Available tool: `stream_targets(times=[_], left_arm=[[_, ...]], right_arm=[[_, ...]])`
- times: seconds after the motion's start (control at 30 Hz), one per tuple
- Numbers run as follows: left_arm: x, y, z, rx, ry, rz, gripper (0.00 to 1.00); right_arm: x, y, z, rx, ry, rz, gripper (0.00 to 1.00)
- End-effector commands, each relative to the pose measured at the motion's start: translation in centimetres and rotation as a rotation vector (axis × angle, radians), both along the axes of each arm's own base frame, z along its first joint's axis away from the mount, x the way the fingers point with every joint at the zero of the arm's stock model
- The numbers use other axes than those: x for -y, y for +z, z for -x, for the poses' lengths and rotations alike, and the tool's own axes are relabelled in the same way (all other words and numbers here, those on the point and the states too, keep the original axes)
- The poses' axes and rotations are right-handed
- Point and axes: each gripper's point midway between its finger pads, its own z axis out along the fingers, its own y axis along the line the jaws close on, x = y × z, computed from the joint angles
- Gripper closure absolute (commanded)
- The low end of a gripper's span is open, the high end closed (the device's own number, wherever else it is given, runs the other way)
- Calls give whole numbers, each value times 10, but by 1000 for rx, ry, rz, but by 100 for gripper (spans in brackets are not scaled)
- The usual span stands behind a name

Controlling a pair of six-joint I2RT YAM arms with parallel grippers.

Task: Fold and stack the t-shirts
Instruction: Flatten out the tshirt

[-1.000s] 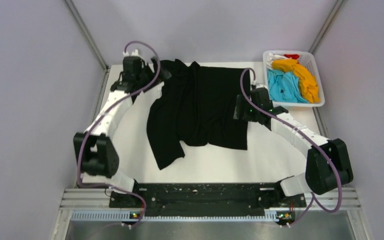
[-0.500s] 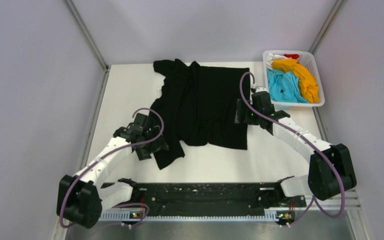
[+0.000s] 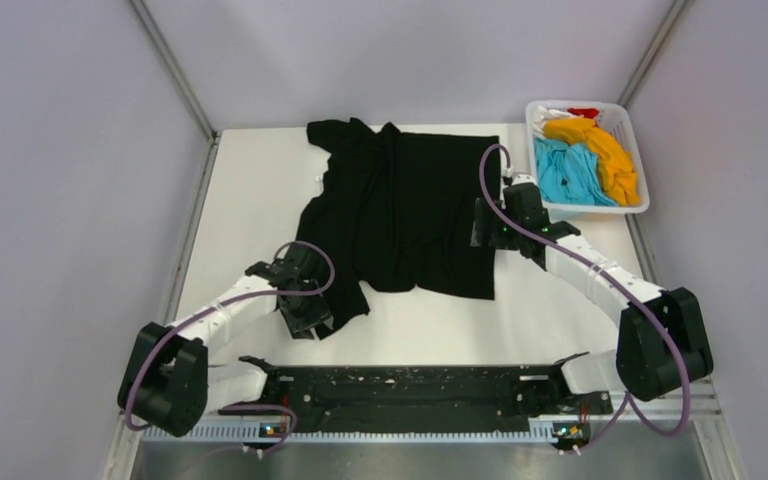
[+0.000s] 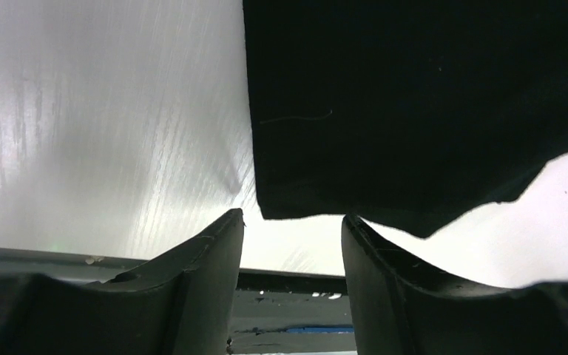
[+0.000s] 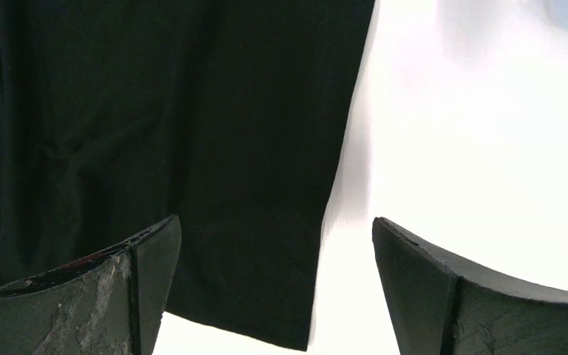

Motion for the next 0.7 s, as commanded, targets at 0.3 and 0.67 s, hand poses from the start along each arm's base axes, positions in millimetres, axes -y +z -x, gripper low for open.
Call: stream_targets(times=[0.3,0.67], left_arm=[[-9,-17,-21,12,-2,-101,55],[10,-35,-35,-11,-46,-43,67]], right_arm=[[1,8,-3,42,-3,10,1],[3,11,-3,54,-4,15,2]])
